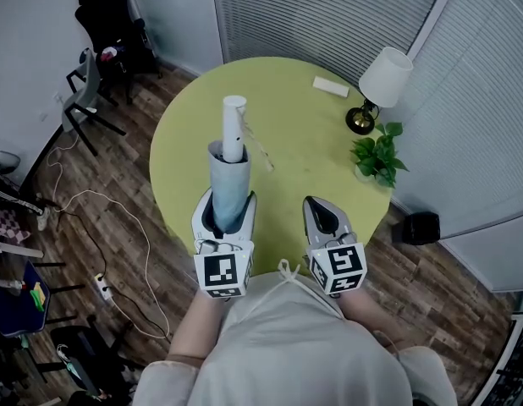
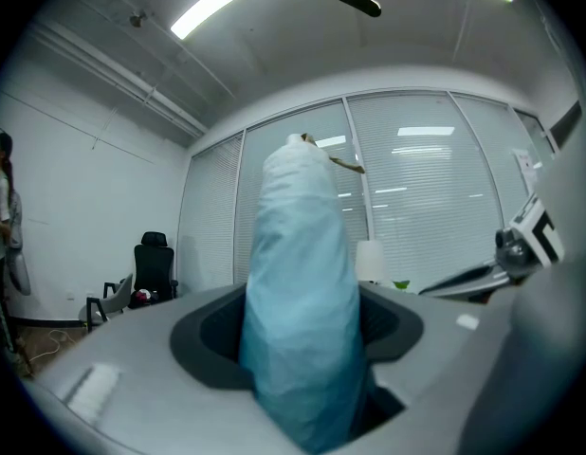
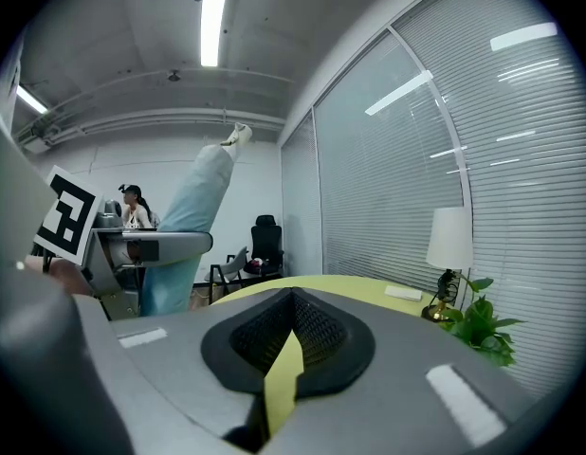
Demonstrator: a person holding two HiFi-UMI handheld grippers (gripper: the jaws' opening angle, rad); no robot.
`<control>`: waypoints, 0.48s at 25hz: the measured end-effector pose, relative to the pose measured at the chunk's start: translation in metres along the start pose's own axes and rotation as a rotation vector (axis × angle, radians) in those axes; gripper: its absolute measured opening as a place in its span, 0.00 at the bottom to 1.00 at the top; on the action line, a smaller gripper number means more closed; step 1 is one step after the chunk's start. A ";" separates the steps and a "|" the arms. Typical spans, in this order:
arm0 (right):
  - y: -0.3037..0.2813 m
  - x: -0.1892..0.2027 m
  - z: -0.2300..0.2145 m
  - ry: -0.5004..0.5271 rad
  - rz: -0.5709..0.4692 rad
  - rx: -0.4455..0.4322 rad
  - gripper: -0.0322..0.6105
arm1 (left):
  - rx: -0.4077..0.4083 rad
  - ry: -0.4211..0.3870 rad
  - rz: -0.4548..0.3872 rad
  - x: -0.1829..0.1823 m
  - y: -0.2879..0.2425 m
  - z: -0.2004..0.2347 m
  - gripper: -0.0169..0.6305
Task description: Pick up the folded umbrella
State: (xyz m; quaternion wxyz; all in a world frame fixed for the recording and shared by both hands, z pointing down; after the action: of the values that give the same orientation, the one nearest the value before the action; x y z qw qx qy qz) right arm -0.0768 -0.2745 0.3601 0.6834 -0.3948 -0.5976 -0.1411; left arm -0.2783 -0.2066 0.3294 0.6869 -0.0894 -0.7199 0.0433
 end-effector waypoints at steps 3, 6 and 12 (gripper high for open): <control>0.001 0.003 -0.002 -0.007 0.007 0.010 0.05 | 0.007 0.005 0.005 0.002 -0.002 -0.003 0.47; 0.004 0.004 -0.001 -0.016 0.009 0.024 0.05 | 0.017 0.012 0.014 0.003 -0.001 -0.003 0.47; 0.006 0.006 0.002 -0.023 0.021 0.033 0.05 | 0.027 0.005 0.018 0.004 0.001 -0.005 0.47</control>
State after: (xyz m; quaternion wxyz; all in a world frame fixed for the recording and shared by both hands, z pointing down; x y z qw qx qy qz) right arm -0.0729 -0.2679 0.3634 0.6845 -0.3913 -0.6034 -0.1193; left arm -0.2730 -0.2050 0.3333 0.6896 -0.0869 -0.7166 0.0589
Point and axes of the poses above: the fingertips, and each gripper's own axes: y backward along the fingers, z to its left, x out of its underside, the point moved 9 cm from there along y, backward along the fingers, and after that the axes turned 8 degrees about z, right-handed, at the moved point
